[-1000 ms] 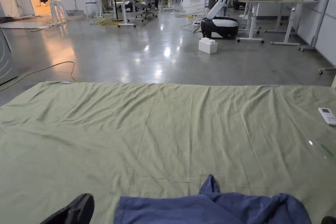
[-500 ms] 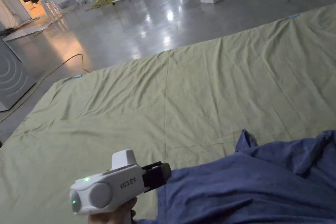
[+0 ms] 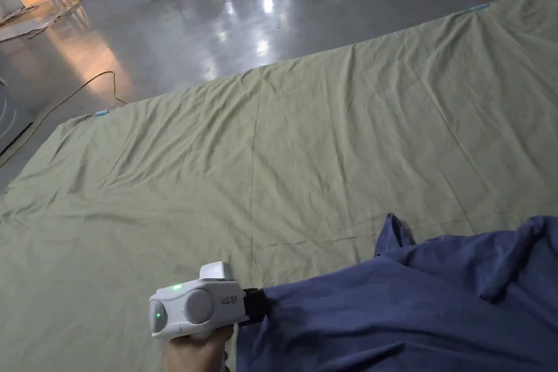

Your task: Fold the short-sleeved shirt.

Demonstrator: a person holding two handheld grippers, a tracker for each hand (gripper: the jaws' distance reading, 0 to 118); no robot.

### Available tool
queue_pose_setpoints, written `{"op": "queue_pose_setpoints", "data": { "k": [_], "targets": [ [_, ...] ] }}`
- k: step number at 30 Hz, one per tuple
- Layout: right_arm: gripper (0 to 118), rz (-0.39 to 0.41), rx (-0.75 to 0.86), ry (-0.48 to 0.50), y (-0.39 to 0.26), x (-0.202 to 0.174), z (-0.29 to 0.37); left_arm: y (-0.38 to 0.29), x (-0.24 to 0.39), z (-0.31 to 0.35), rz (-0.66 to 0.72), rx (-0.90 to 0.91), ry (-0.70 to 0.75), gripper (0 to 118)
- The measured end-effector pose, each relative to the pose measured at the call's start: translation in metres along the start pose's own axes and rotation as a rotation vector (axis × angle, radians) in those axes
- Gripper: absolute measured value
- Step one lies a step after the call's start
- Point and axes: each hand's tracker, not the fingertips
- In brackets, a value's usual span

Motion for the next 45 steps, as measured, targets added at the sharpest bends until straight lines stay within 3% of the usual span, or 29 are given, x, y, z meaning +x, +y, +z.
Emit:
{"op": "queue_pose_setpoints", "data": {
  "k": [1, 2, 5, 7, 11, 12, 14, 15, 17, 20, 24, 26, 28, 29, 31, 32, 38, 42, 45],
  "targets": [
    [1, 0.000, -0.004, 0.000, -0.001, 0.000, -0.001, 0.000, 0.006, 0.002, -0.039, 0.003, 0.020, 11],
    [1, -0.001, -0.009, 0.001, -0.001, 0.000, -0.002, -0.001, 0.012, 0.002, -0.086, 0.005, 0.047, 8],
    [1, -0.011, -0.022, 0.017, 0.002, 0.005, -0.013, -0.005, 0.026, -0.007, -0.117, -0.022, 0.071, 7],
    [1, -0.048, -0.118, 0.099, 0.014, 0.015, -0.037, -0.008, 0.033, -0.017, -0.185, -0.040, 0.109, 7],
    [5, 0.067, -0.126, 0.088, 0.056, 0.038, -0.111, 0.001, 0.043, -0.021, -0.257, -0.101, 0.136, 7],
    [9, 0.047, -0.177, 0.066, 0.065, 0.045, -0.138, 0.003, 0.043, -0.022, -0.261, -0.121, 0.126, 7],
    [54, -0.003, -0.320, 0.073, 0.072, 0.062, -0.199, 0.008, 0.038, -0.024, -0.209, -0.146, 0.102, 7],
    [64, -0.029, -0.340, 0.063, 0.070, 0.066, -0.224, 0.013, 0.033, -0.025, -0.164, -0.161, 0.088, 7],
    [62, -0.101, -0.388, -0.004, 0.061, 0.080, -0.269, 0.020, 0.026, -0.027, -0.131, -0.183, 0.069, 7],
    [62, -0.099, -0.490, -0.087, 0.046, 0.094, -0.323, 0.025, 0.026, -0.023, -0.116, -0.205, 0.054, 7],
    [61, -0.031, -0.551, -0.098, 0.027, 0.090, -0.345, 0.023, 0.027, -0.019, -0.117, -0.207, 0.049, 7],
    [58, 0.075, -0.498, -0.107, 0.024, 0.080, -0.340, 0.021, 0.026, -0.018, -0.106, -0.201, 0.041, 7],
    [32, 0.102, -0.481, -0.080, 0.027, 0.073, -0.335, 0.020, 0.024, -0.016, -0.100, -0.194, 0.032, 7],
    [12, 0.111, -0.477, -0.068, 0.028, 0.070, -0.334, 0.018, 0.024, -0.015, -0.099, -0.188, 0.029, 7],
    [9, 0.151, -0.471, -0.086, 0.031, 0.062, -0.329, 0.012, 0.027, -0.007, -0.083, -0.144, 0.042, 7],
    [9, 0.149, -0.462, -0.072, 0.035, 0.062, -0.324, 0.011, 0.025, -0.003, -0.117, -0.109, 0.041, 7],
    [9, 0.135, -0.236, -0.070, 0.080, 0.061, -0.240, 0.002, -0.002, 0.103, 0.085, 0.222, -0.156, 6],
    [9, 0.062, -0.022, -0.075, 0.122, 0.060, -0.168, 0.004, -0.014, 0.206, 0.086, 0.477, -0.206, 6],
    [9, 0.070, 0.121, -0.062, 0.160, 0.055, -0.122, 0.007, -0.010, 0.277, 0.016, 0.631, -0.195, 6]
  ]
}}
